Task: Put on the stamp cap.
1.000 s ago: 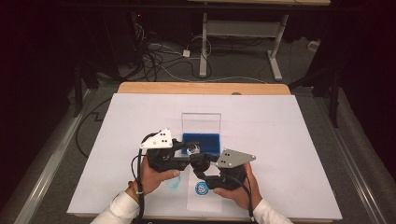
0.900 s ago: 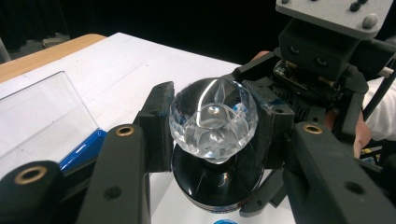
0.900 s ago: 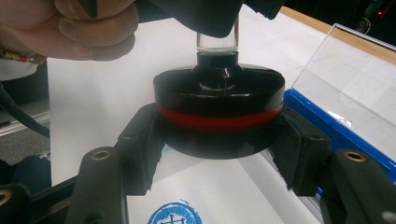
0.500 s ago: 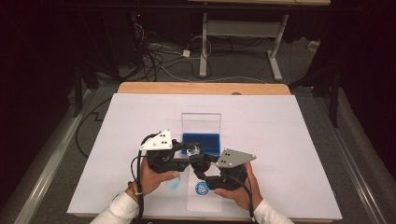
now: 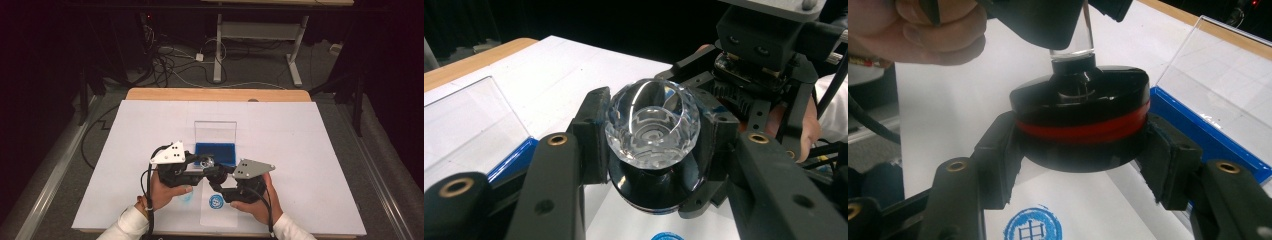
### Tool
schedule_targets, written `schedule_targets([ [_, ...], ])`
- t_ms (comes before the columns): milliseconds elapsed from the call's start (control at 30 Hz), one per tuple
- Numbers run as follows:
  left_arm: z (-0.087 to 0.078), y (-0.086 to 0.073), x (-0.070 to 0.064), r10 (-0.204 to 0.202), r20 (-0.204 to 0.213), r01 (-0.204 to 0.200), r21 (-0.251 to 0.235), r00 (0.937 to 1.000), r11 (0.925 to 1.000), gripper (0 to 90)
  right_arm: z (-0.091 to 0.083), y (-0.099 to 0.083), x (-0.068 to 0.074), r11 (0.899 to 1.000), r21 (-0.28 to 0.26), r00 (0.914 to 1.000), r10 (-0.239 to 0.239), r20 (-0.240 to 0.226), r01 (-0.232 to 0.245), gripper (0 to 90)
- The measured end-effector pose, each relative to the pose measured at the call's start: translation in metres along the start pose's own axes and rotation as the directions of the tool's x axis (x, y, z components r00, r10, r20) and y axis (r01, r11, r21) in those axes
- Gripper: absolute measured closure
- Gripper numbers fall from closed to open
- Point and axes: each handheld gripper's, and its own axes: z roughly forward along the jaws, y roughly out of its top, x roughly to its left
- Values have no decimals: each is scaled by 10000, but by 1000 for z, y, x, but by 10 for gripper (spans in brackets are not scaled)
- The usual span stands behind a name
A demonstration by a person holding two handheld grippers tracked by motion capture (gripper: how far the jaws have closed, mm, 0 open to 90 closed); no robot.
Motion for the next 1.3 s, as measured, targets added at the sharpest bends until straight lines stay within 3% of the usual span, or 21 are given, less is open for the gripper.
schedule_targets([
  [600,1,-3,7,-393,417,394,-10,9984,9992,548,-1,1,1,9992,62,9992,-397,59,397,393],
  [900,2,-1,3,-147,228,141,245,9996,9996,548,0,-1,1,9989,65,9988,-475,117,474,392],
  [1033,3,-2,4,-188,264,176,438,9995,9989,548,0,-1,3,9971,359,9972,-688,297,677,393],
  [1133,3,-5,8,-555,513,539,322,9971,9980,549,-1,0,4,9963,411,9961,-775,415,758,394],
  [1267,5,-5,7,-463,519,439,466,9976,9979,548,0,0,5,9956,573,9962,-772,412,747,394],
  [1300,5,-5,7,-441,498,421,407,9978,9983,548,0,1,7,9935,648,9942,-966,463,935,394],
])
